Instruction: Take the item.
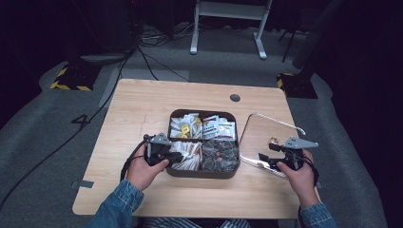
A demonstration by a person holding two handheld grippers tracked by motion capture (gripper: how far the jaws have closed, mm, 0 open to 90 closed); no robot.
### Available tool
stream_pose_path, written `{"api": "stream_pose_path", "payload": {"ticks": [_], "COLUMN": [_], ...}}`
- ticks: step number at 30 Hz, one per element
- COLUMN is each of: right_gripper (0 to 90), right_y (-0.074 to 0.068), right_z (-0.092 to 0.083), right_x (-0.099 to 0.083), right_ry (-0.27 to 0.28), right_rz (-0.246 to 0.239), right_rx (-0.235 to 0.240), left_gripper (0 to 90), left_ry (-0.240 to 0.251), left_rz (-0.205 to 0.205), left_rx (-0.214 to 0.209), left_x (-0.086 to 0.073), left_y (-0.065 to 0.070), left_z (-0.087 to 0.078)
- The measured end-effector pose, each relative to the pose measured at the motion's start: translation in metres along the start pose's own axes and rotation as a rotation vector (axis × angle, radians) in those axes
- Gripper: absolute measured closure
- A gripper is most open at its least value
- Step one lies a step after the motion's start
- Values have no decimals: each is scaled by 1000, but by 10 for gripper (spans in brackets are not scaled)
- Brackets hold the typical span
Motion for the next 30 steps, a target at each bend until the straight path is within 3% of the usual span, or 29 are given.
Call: {"api": "stream_pose_path", "payload": {"ticks": [3, 7, 13, 22, 25, 27, 30], "right_gripper": [315, 315, 314, 312, 312, 312, 313], "right_y": [0, -1, -1, -1, -1, -1, -1], "right_z": [1, 1, 2, 3, 3, 3, 3], "right_x": [0, -1, -1, -2, -1, -1, -2], "right_ry": [-2, -3, -3, -3, -3, -4, -4], "right_rz": [1, 0, 4, 5, 2, 2, 1], "right_rx": [2, 4, 8, 13, 15, 15, 15], "left_gripper": [827, 835, 764, 814, 792, 716, 750], "left_ry": [-4, 20, 19, 26, 35, 31, 21], "left_rz": [21, 28, 34, 53, 58, 50, 60], "left_rx": [17, 9, 23, 23, 35, 39, 39], "left_x": [0, 4, 3, 6, 6, 5, 4], "left_y": [1, 5, 2, 7, 5, 4, 4], "left_z": [-1, -6, -5, -11, -13, -12, -11]}}
Point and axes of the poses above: each handheld gripper's, and its own axes: z roughly forward along the jaws, x roughly out of its top, y roughly to its right, the point moved 1 cm from there along z, roughly forward along the jaws, and after that the axes turned 3 degrees about y, right-handed, at the moved point
